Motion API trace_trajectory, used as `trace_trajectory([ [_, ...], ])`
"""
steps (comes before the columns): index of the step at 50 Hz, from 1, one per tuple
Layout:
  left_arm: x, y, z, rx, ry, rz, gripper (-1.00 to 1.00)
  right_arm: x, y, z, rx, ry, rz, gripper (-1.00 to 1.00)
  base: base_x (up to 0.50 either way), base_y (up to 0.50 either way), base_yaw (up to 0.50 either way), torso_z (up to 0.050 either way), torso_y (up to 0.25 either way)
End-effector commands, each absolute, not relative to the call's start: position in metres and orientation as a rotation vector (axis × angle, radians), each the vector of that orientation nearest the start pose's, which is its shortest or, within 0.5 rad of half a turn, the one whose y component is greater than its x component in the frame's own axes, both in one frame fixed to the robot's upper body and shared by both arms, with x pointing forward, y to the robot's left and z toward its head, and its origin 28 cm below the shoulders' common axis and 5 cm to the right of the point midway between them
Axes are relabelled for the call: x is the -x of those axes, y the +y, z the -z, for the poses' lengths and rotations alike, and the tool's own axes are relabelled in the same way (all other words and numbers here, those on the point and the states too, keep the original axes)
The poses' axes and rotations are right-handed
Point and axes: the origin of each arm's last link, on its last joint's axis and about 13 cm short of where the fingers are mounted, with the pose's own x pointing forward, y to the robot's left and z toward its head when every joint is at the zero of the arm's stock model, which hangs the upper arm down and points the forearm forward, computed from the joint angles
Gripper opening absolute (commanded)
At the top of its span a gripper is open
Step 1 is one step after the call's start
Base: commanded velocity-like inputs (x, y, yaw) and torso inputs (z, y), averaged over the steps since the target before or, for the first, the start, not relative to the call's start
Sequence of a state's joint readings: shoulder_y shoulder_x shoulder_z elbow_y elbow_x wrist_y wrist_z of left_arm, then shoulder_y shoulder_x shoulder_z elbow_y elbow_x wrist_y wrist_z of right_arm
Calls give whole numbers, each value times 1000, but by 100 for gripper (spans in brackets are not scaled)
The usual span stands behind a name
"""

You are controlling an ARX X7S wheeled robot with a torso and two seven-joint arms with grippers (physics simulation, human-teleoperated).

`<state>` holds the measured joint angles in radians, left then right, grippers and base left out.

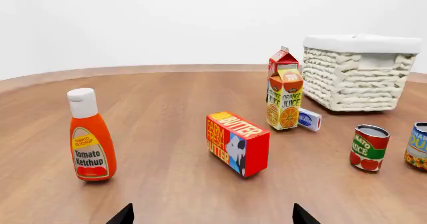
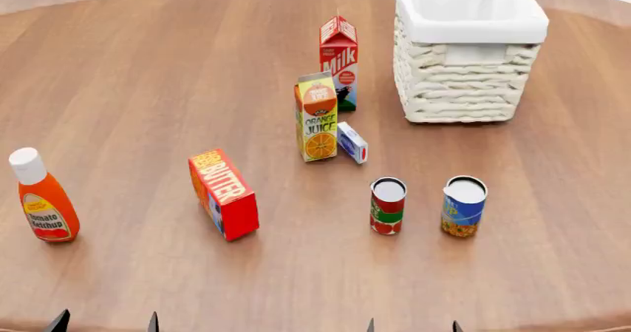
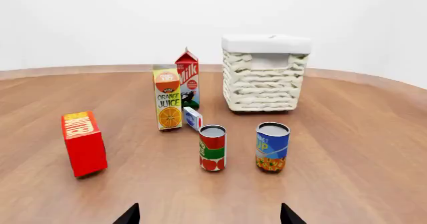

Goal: Pick up the alphabet soup, and put it in the basket.

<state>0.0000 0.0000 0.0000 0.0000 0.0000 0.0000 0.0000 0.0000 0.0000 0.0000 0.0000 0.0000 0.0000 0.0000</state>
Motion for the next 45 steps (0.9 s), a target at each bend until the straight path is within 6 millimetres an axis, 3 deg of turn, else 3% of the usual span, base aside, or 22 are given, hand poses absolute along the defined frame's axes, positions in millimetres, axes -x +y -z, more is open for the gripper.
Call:
trace_trajectory([
  [1,-211,205,-13,-1,2,0,100,-211,-97,-14,-17,-4,-4,100,0,0,0,0,0],
  [13,-205,205,-19,-1,-22,1,100,-204,-98,-23,-43,-47,2,100,0,0,0,0,0],
  [32,-166,211,-59,31,-269,-61,100,-166,-102,-61,-83,-282,27,100,0,0,0,0,0],
  [45,-159,225,-69,86,-328,-141,100,-166,-116,-68,-123,-308,97,100,0,0,0,0,0],
])
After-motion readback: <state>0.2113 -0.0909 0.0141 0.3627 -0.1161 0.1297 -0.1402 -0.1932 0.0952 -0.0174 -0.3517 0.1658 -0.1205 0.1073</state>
